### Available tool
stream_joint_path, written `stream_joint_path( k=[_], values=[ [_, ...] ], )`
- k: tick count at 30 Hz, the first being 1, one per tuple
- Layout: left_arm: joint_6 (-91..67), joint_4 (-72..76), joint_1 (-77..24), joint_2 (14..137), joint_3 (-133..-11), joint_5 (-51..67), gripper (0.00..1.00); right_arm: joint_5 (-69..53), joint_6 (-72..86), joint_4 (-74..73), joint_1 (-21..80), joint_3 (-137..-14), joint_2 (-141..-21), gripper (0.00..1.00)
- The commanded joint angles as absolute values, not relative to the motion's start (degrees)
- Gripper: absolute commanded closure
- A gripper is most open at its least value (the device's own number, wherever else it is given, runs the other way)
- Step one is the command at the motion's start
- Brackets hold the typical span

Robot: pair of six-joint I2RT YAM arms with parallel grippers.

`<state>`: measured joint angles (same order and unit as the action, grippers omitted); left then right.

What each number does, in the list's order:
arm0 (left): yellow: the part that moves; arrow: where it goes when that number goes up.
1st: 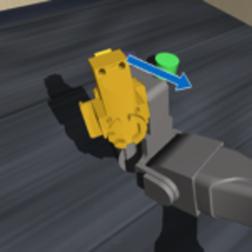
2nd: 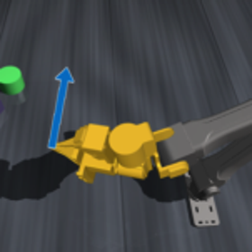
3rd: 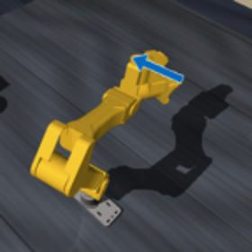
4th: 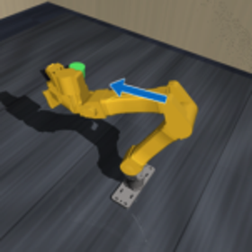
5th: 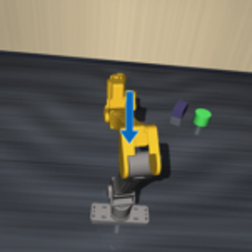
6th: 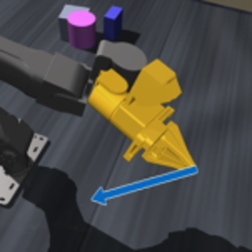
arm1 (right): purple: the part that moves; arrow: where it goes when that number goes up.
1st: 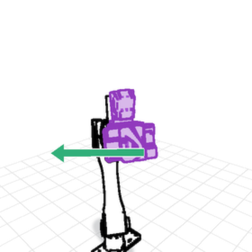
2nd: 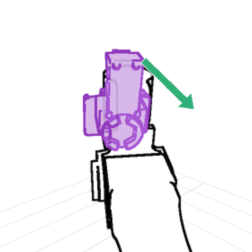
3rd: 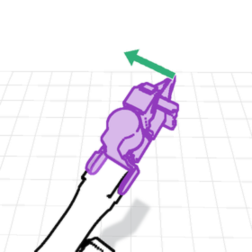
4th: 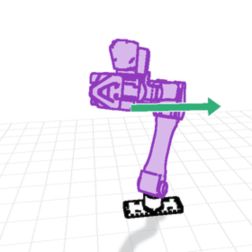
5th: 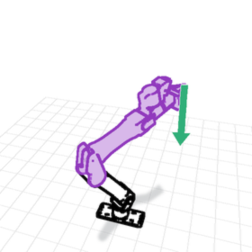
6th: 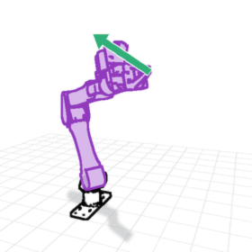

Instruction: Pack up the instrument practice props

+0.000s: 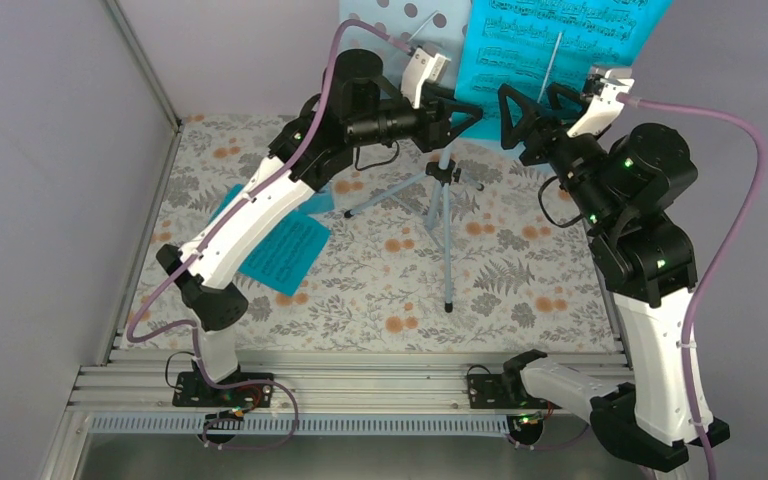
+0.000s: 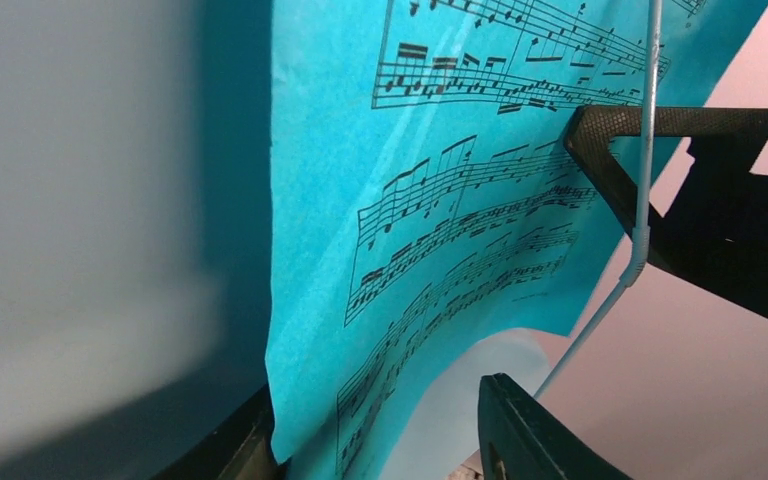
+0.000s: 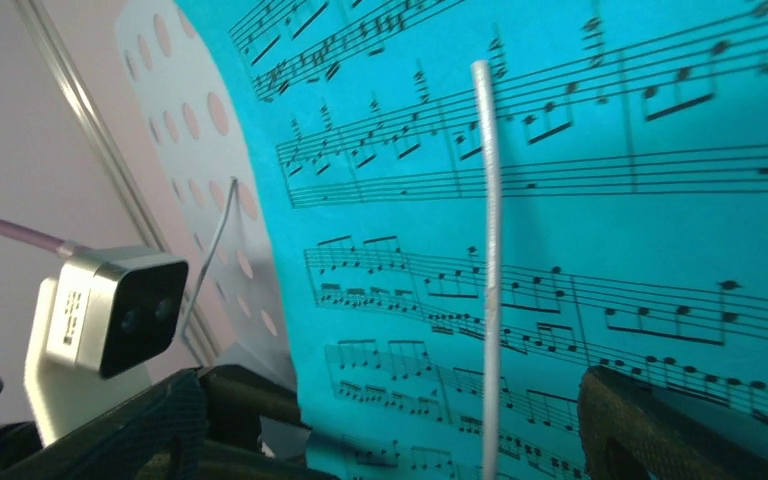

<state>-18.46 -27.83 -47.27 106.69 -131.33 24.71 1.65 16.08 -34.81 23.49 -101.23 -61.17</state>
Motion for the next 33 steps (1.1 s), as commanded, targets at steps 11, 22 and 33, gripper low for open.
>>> stream_joint_path(
  k=[11,22,33],
  values=[
    [-17.49,-23.12,-48.87,108.77,-133.33,27.02,0.67,-3.3,15.9,-33.8,18.37,-102.69,-62.64,0.32],
    [-17.59,-19.83,-48.87,109.89,-136.01,25.88,0.73,-5.45,15.91,-31.01,17.16,-104.84,-64.64,0.5],
    [-17.87,-20.05,-48.87,108.9,-134.98,21.62,0.98,-6.08,14.36,-28.63,17.01,-104.68,-65.38,0.87]
  ],
)
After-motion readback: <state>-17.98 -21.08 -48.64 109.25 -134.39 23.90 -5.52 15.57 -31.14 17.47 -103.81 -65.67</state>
